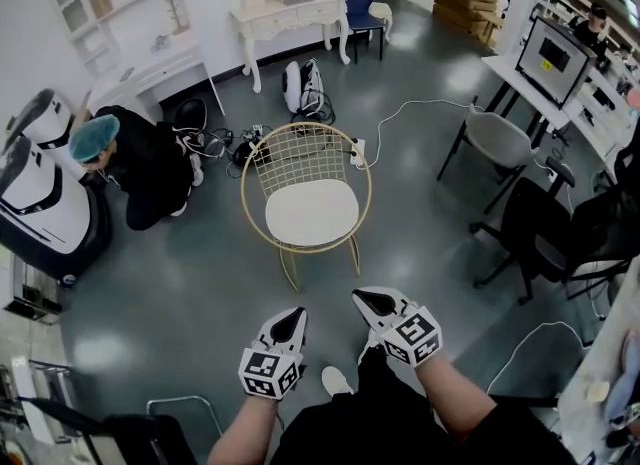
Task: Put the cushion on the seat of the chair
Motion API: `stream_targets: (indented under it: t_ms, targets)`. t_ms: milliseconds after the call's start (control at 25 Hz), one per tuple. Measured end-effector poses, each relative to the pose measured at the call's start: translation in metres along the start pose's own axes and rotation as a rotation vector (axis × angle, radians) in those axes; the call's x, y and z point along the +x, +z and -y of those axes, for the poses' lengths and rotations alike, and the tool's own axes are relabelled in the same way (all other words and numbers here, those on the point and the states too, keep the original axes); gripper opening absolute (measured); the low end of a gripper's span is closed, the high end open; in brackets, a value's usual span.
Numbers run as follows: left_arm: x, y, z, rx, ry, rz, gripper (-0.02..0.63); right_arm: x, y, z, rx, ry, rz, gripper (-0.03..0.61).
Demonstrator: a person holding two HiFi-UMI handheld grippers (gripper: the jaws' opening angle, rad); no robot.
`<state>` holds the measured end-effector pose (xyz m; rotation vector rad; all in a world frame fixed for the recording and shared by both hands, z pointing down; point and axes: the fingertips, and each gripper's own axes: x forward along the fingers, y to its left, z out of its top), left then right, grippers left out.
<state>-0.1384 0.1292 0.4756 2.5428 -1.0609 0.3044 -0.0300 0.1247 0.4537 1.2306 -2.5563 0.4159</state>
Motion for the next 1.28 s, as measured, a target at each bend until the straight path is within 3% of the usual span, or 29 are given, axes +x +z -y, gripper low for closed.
stream_targets:
  t_ms: [1280]
  targets:
    - [0.0034,-0.0038,0.005,0.006,0.006,-0.002,0.017,0.0005,-0.0052,0.0007,-0.012,0.02,0.001,0.012]
